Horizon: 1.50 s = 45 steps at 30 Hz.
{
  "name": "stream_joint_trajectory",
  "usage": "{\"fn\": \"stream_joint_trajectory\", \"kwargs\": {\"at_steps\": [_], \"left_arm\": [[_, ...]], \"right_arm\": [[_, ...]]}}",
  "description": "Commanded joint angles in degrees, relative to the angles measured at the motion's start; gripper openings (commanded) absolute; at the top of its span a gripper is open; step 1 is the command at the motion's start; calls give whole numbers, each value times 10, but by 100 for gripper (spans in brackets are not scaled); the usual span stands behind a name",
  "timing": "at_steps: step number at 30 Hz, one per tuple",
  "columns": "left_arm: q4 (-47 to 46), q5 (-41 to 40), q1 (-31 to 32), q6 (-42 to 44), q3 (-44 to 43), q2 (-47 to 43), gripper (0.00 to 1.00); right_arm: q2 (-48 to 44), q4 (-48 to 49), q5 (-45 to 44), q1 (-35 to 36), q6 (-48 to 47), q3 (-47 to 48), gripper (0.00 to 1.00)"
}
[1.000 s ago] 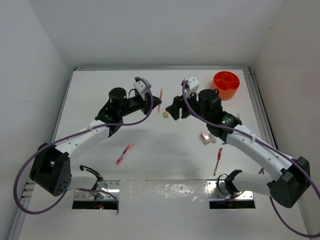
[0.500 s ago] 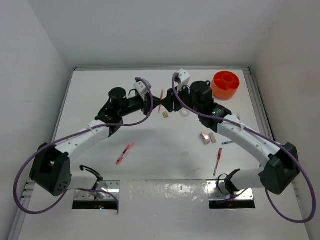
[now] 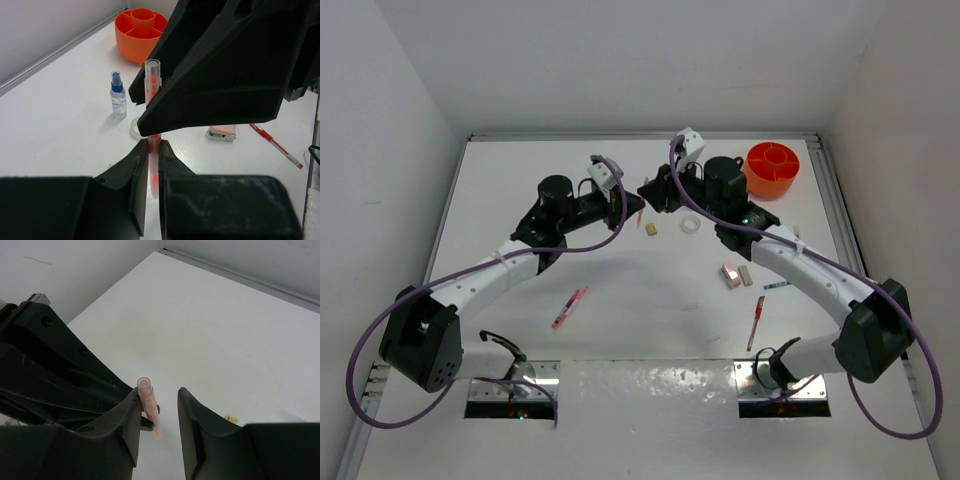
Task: Sort the stationery into containers
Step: Close the pen cap on the pen, then place the pen in the storage box.
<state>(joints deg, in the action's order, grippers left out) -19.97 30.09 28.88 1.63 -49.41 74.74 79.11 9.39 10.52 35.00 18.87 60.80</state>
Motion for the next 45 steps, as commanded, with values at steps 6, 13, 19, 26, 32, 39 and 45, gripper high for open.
{"fn": "stream_joint_trajectory", "kwargs": {"at_steps": [6,13,19,26,32,39,45], "left_arm": [[-45,11,2,-4,-17,-19,0],[-50,-5,2,-4,-18,-18,0],[-39,-13,2,-8,-24,-12,2],[-31,-52,0,-5,-25,-8,100],[-25,-87,-17,-2,-28,-8,100],[-16,-86,-49,3,-36,6,100],[-16,-88,-73,0,-52,35,100]], "right_arm": [[6,36,10,-1,15,22,33],[-4,28,8,0,21,2,18],[-5,14,-9,-1,13,3,0],[12,-9,-84,-28,-12,37,0],[49,-17,-168,-101,-15,77,0],[114,-2,-254,-203,-20,169,0],[177,-21,-332,-273,-31,230,0]]}}
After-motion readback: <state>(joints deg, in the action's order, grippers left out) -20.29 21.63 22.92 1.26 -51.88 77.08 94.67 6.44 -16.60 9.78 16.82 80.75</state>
